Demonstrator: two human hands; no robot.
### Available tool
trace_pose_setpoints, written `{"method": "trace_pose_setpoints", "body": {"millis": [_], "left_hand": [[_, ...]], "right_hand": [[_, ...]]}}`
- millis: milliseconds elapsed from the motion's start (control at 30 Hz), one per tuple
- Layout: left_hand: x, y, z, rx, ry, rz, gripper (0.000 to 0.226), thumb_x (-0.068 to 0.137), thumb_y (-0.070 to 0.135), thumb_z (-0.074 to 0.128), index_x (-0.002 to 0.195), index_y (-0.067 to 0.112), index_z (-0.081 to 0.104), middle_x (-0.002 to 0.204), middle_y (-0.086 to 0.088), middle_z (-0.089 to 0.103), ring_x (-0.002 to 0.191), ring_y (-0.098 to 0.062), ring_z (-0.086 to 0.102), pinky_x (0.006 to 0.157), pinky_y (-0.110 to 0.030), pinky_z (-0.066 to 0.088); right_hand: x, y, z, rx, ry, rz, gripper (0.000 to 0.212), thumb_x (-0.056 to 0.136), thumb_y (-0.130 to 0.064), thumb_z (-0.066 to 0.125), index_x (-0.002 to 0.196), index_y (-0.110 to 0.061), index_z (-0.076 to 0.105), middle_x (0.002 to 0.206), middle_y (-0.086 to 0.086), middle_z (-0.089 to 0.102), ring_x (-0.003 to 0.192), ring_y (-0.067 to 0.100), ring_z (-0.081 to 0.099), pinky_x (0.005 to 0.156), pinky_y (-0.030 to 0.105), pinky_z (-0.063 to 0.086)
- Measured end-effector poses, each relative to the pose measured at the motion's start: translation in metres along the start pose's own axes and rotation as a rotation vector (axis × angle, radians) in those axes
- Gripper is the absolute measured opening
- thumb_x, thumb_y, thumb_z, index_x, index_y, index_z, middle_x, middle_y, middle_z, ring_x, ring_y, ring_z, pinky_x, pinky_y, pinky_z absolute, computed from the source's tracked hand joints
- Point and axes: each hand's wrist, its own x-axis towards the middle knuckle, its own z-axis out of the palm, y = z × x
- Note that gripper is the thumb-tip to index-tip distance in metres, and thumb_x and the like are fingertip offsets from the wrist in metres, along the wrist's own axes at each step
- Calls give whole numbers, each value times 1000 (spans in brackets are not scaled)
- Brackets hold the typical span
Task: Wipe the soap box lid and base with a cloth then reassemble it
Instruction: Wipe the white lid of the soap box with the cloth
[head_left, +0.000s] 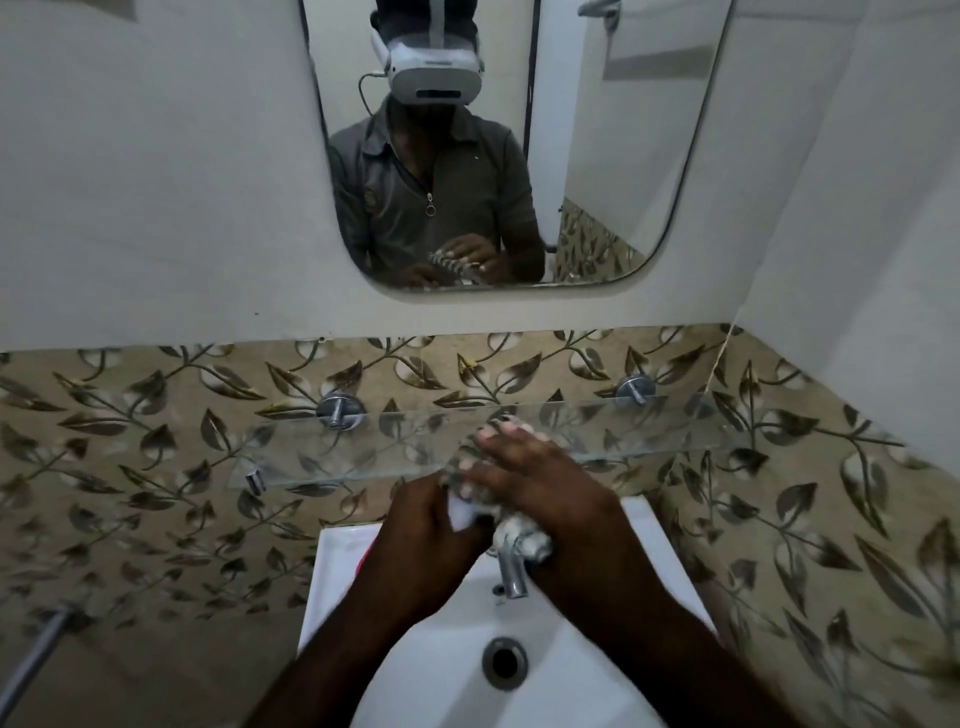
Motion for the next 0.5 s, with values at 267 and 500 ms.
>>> {"method": "trace_pose_setpoints", "body": {"millis": [267, 500], "left_hand": [[1, -7, 0, 218, 150, 184, 30, 72, -1, 55, 84, 26, 61, 84, 30, 68, 87, 6, 62, 79, 1, 43], [0, -13, -3, 76, 20, 36, 39, 75, 5, 70, 107, 28, 69, 98, 18, 74, 94, 5, 66, 78, -11, 48]], "right_hand": [[1, -27, 1, -50, -1, -22, 47, 80, -4, 55, 124, -18, 64, 138, 1, 57, 135, 16, 44, 116, 31, 27], [7, 3, 12, 160, 161, 321, 58, 73, 0, 58, 125, -25, 63, 128, -21, 56, 125, 1, 52, 111, 52, 33]]}}
